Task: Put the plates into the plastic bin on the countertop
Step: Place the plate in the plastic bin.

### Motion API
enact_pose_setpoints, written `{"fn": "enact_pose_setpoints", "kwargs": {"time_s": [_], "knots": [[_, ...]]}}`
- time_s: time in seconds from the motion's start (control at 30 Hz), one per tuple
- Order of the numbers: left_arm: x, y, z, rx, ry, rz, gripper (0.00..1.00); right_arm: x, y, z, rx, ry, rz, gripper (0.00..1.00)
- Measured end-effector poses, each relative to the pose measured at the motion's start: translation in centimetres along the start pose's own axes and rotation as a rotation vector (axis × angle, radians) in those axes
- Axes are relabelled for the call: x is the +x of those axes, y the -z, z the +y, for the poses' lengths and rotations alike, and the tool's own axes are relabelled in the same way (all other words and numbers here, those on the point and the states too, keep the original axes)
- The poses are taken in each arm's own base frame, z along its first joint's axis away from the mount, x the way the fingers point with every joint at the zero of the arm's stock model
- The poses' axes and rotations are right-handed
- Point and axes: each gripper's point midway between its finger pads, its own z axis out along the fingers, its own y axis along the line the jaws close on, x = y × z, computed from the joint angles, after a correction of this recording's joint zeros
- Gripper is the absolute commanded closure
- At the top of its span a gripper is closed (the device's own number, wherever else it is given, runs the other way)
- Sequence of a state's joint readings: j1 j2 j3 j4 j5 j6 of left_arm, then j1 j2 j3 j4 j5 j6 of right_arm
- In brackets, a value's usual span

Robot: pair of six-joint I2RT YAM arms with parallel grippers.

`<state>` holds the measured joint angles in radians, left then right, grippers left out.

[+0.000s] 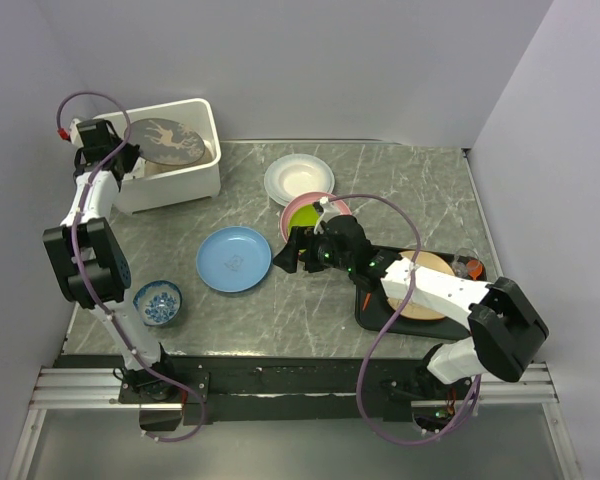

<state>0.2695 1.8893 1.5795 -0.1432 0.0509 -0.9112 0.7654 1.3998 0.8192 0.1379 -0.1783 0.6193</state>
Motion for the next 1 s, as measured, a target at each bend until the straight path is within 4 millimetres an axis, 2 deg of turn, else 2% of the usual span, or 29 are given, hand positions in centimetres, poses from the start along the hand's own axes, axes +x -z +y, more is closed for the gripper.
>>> {"fn": "enact_pose_setpoints", "kwargs": {"time_s": [0.33, 0.7, 0.8, 0.9, 1.0], "knots": [[-0.3, -0.6, -0.5, 0.011, -0.001, -0.002, 0.99, 0.0, -0.6, 0.1, -0.001, -0.001, 0.013, 0.09], [1.5, -1.9, 1.8, -0.031, -0.001, 0.038, 0.99, -0.3, -1.0, 0.3, -0.006, -0.001, 0.015, 0.09], [2.1, -1.9, 2.4, -0.042, -0.004, 0.052, 0.96, -0.2, -1.1, 0.2, -0.003, -0.002, 0.02, 0.09], [2.1, -2.0, 2.4, -0.043, -0.003, 0.052, 0.84, -0.1, -1.0, 0.2, 0.0, -0.002, 0.023, 0.09], [2.2, -2.3, 2.5, -0.038, -0.005, 0.051, 0.76, -0.1, -1.0, 0.2, -0.001, -0.003, 0.024, 0.09]]}}
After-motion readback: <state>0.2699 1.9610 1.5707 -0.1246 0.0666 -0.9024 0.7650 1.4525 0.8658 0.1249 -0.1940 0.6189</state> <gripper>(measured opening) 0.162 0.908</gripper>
